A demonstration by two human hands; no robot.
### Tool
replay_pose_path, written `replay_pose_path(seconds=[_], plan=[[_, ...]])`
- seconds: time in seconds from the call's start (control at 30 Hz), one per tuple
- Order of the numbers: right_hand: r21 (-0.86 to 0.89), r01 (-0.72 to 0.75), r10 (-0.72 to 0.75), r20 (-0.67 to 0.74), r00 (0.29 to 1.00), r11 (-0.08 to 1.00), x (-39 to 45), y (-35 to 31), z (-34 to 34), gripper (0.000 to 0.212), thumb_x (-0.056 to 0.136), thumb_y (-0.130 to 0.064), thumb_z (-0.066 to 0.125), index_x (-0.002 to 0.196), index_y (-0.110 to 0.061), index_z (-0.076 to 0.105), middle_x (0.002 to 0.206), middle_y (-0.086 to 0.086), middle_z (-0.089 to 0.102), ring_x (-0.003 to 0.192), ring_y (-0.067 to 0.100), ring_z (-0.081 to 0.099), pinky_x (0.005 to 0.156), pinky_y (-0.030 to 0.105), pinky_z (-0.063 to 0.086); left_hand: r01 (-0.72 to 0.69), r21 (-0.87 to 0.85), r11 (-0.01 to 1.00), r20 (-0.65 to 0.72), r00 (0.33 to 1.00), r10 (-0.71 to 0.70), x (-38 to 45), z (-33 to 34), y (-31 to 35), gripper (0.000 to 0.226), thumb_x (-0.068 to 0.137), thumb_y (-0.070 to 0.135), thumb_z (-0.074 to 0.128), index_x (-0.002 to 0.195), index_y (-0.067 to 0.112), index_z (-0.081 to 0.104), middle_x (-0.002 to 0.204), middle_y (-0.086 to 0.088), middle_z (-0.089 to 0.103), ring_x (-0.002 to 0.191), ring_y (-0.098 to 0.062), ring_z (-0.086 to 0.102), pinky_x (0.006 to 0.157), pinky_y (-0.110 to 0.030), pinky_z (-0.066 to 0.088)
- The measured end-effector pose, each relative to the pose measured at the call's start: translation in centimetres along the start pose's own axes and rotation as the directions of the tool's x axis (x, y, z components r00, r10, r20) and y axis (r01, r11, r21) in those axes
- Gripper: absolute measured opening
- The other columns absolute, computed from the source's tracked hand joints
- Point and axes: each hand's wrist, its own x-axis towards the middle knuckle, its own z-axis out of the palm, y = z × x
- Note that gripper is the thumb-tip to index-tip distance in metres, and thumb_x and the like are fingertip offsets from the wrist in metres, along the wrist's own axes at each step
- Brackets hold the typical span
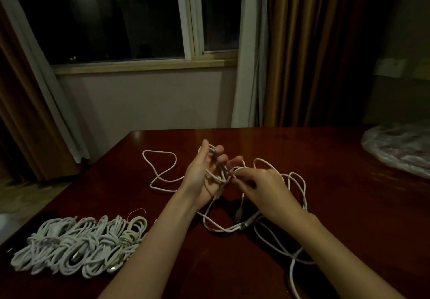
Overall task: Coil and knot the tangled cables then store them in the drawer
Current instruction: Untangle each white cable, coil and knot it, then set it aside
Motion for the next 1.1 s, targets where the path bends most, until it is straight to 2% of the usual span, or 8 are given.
replay_pose_path(seconds=[0.07,0.1,0.2,0.33,0.53,0.7,0.9,1.1], plan=[[0.036,-0.034,0.032,0.058,0.998,0.999,0.1,0.1,-0.3,0.020,0.094,-0.032,0.057,0.108,-0.021,0.067,0.089,-0.007,0.068,0.079,0.006,0.064,0.074,0.028,0.056,-0.048,-0.063,0.997,-0.048,0.998,0.045,0.1,-0.2,0.1,0.047,0.102,0.046,0.031,0.070,0.015,0.045,0.048,0.007,0.038,0.046,-0.008,0.053,0.079,-0.029,0.053],[0.057,-0.052,0.047,0.084,0.995,0.997,0.1,0.1,-0.6,0.019,0.093,-0.033,0.058,0.105,-0.021,0.066,0.088,-0.010,0.066,0.080,0.002,0.063,0.074,0.023,0.055,-0.060,-0.107,0.992,-0.052,0.997,0.055,0.2,-0.3,0.2,0.047,0.102,0.046,0.032,0.068,0.016,0.045,0.045,0.008,0.034,0.039,-0.005,0.043,0.068,-0.023,0.054],[0.130,-0.052,0.035,0.130,0.991,0.990,0.2,-0.1,-1.2,0.014,0.090,-0.034,0.062,0.094,-0.022,0.066,0.084,-0.012,0.064,0.081,-0.003,0.061,0.073,0.016,0.052,-0.083,-0.141,0.987,-0.042,0.996,0.078,0.2,-0.7,0.7,0.047,0.101,0.045,0.035,0.064,0.017,0.042,0.041,0.008,0.029,0.029,-0.002,0.027,0.035,-0.012,0.026],[0.207,-0.058,0.024,0.166,0.986,0.977,0.3,-0.1,-1.9,0.006,0.088,-0.026,0.066,0.083,-0.027,0.065,0.081,-0.011,0.065,0.081,-0.005,0.061,0.072,0.011,0.048,-0.089,-0.100,0.991,-0.045,0.995,0.085,0.0,-1.0,1.2,0.051,0.098,0.053,0.039,0.061,0.017,0.036,0.038,0.008,0.024,0.026,-0.003,0.021,0.036,-0.017,0.011],[-0.012,-0.127,0.127,0.204,0.971,0.992,0.4,2.0,-2.3,0.014,0.089,-0.042,0.061,0.088,-0.029,0.065,0.084,-0.011,0.062,0.079,0.003,0.058,0.070,0.020,0.050,-0.100,-0.045,0.994,-0.001,0.995,0.100,-0.7,-0.9,2.2,0.056,0.094,0.061,0.035,0.057,0.018,0.034,0.041,0.007,0.023,0.026,-0.003,0.019,0.039,-0.020,0.009],[0.047,-0.188,0.180,0.147,0.973,0.981,0.0,3.0,-4.5,0.005,0.089,-0.032,0.064,0.086,-0.033,0.068,0.082,-0.011,0.069,0.077,-0.003,0.064,0.071,0.020,0.054,-0.181,-0.023,0.983,-0.152,0.973,0.176,-0.6,-1.0,3.0,0.054,0.098,0.060,0.030,0.062,0.019,0.031,0.039,0.008,0.022,0.026,-0.003,0.017,0.032,-0.018,0.012],[-0.197,-0.109,0.151,0.212,0.966,0.974,0.9,0.8,-2.3,0.020,0.095,-0.021,0.058,0.114,-0.022,0.065,0.110,-0.008,0.061,0.102,0.010,0.060,0.089,0.024,0.052,-0.133,0.057,0.989,-0.173,0.975,0.141,-0.6,-0.3,1.9,0.057,0.098,0.059,0.030,0.060,0.017,0.035,0.041,0.007,0.023,0.027,-0.003,0.017,0.029,-0.016,0.012],[-0.170,0.045,-0.001,0.252,0.968,0.984,0.6,-0.3,-1.4,0.009,0.091,-0.026,0.064,0.098,-0.022,0.066,0.087,-0.019,0.048,0.080,0.001,0.052,0.065,0.010,0.041,-0.198,0.073,0.977,-0.206,0.956,0.209,-0.5,-0.3,1.9,0.056,0.099,0.058,0.029,0.061,0.017,0.035,0.043,0.007,0.024,0.029,-0.003,0.018,0.030,-0.016,0.014]])
